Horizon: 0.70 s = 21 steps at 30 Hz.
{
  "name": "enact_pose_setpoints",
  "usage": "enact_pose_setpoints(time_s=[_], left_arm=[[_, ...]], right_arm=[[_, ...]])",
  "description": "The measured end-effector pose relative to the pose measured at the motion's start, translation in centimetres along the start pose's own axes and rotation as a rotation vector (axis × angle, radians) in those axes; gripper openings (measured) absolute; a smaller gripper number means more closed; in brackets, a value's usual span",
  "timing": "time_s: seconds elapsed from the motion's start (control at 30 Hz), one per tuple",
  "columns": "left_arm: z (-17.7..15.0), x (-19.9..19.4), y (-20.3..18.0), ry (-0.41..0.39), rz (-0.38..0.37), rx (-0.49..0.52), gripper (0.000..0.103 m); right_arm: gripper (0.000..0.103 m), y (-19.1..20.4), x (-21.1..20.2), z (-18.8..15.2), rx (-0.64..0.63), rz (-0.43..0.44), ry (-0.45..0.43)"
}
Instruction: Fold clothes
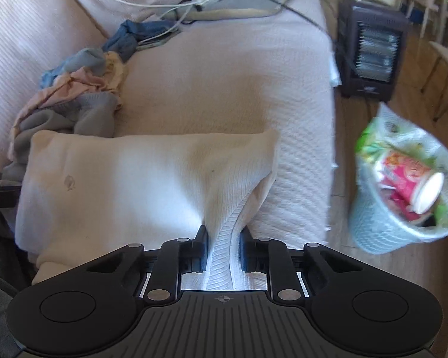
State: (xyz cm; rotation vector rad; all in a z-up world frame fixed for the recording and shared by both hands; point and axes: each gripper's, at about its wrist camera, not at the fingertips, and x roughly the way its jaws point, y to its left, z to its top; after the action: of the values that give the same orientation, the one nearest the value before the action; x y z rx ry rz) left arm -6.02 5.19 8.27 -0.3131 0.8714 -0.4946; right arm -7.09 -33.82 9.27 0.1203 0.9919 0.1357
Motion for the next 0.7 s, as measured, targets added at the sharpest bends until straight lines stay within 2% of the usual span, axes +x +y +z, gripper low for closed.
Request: enact_pose_setpoints(time_s=[0.13,0.33,0.5,0.7], left_arm=[[0.0,0.9,-0.6,0.009,-0.02,0.001,0.079],[-0.5,3.0,-1.8,0.045,0.0,0.063,0.079],[-0.7,5.4,-0.7,0.086,-0.002,0.022,0.079],[-0.9,6.9,-0.8,0.084,-0.018,-0.008,0.079]], right_arm=[[0.02,-1.9,-0.3,-0.7,0.045,-0.034,0.005],[0.021,-2.2,2.7,-1.4,0.072,-0.064,0.049],[0.021,-2.6,2.9,-1.3,0.077,-0.054,0.067],[0.022,-2.5,3.1,-1.3,0.078,-0.053,0.071]])
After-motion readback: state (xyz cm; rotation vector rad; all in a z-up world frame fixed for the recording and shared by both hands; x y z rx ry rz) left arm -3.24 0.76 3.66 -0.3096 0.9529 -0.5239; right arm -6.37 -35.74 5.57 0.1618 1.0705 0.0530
